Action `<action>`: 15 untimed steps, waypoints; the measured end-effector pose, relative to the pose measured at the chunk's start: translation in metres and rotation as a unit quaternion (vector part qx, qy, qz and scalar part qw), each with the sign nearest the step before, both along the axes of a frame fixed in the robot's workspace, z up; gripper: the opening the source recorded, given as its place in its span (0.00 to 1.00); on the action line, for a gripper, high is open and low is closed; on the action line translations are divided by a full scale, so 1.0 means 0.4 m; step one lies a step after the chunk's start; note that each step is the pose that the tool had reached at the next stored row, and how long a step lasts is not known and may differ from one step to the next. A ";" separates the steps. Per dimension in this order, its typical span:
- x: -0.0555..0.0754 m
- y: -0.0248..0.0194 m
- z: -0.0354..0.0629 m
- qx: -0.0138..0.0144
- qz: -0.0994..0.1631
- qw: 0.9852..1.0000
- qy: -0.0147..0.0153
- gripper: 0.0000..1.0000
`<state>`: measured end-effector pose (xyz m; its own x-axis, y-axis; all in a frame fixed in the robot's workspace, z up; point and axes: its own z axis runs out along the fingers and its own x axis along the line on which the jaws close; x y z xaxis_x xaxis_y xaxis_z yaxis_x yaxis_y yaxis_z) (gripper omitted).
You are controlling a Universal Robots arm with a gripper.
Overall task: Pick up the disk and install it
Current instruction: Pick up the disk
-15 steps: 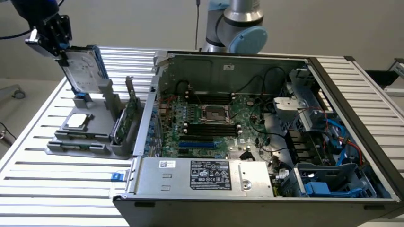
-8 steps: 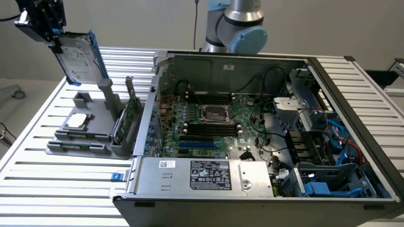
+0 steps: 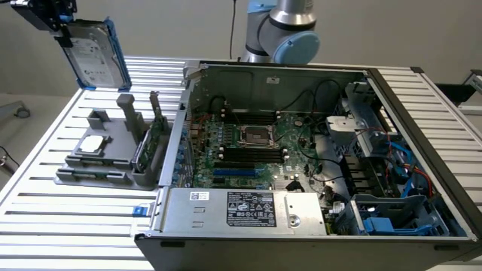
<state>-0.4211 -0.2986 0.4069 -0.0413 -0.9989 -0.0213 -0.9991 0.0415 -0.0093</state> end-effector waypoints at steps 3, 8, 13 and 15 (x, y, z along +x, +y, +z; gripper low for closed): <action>0.023 0.000 0.034 0.000 0.002 1.000 0.002 0.33; 0.063 0.000 0.091 0.000 0.006 1.000 0.006 0.33; 0.109 -0.001 0.142 0.000 0.008 1.000 0.011 0.33; 0.130 -0.002 0.156 0.000 0.008 1.000 0.012 0.33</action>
